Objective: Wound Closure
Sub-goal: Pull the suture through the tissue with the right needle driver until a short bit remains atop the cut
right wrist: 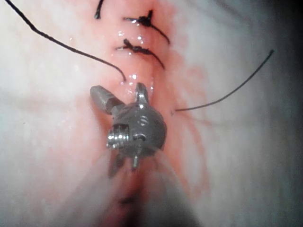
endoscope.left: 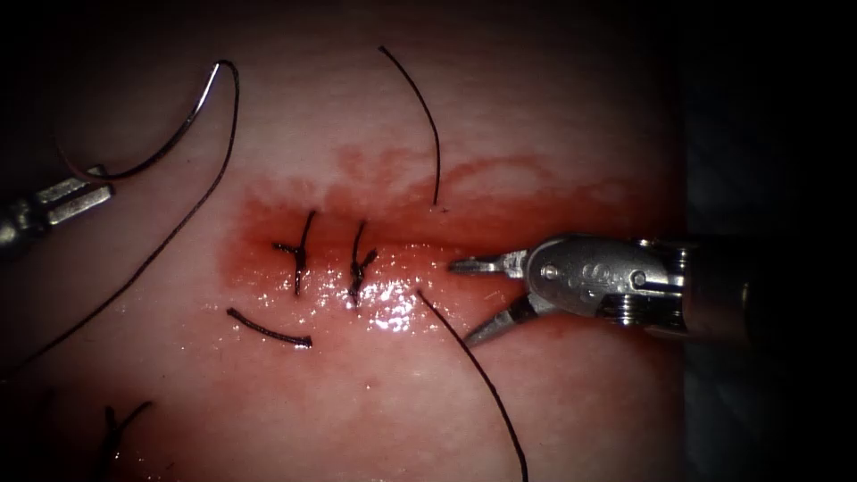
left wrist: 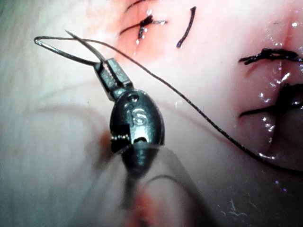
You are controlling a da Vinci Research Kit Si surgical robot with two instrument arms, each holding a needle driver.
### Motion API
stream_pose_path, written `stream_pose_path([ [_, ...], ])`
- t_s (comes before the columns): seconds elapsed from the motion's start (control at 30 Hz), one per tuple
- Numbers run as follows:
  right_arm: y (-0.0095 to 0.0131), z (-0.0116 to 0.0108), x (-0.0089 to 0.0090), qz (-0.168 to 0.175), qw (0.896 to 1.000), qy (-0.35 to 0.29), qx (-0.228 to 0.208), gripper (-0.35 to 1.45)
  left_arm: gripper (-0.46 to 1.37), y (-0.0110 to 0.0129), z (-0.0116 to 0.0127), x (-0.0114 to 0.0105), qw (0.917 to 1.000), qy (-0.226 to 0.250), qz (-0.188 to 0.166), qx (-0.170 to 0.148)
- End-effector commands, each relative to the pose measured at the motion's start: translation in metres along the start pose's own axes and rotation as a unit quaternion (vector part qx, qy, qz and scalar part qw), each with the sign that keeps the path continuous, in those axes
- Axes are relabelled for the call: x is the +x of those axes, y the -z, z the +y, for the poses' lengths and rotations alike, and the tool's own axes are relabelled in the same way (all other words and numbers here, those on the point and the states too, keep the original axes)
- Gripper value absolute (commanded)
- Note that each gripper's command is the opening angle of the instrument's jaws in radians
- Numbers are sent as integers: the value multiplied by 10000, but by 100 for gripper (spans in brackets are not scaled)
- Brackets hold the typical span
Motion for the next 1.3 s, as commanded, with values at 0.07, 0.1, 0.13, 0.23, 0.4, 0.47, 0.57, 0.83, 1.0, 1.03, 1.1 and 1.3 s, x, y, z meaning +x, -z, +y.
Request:
stream_pose_path([
  [0.07,-3,-1,0,47,10000,9,14,124,-35,-1,1,0,10000,-2,0,-22],
  [0.1,-4,-1,0,61,10000,10,8,123,-35,0,0,1,10000,0,-2,-23],
  [0.13,-6,-1,0,74,10000,11,0,123,-35,0,0,1,10000,1,-4,-25],
  [0.23,-13,-1,3,177,9998,-20,-23,120,-35,2,-2,4,10000,5,-24,-42],
  [0.4,-23,-1,7,238,9997,-28,-13,111,-35,3,-1,4,10000,4,-25,-40],
  [0.47,-25,-1,8,297,9996,-17,-19,86,-35,3,-1,4,10000,5,-18,-52],
  [0.57,-25,-1,7,366,9991,14,224,-35,-35,4,-1,4,10000,5,-19,-51],
  [0.83,-23,-6,2,8,9979,130,631,-35,-35,5,0,5,10000,6,-16,-60],
  [1.0,-19,-19,6,-39,9961,168,870,-35,-35,6,0,6,10000,8,-19,-60],
  [1.03,-18,-21,7,-49,9958,180,899,-35,-35,6,0,6,10000,8,-19,-60],
  [1.1,-17,-32,10,-78,9948,219,991,-35,-35,7,0,6,10000,8,-19,-61],
  [1.3,-14,-65,20,-194,9921,330,1198,-35,-35,8,0,7,10000,8,-14,-72],
])
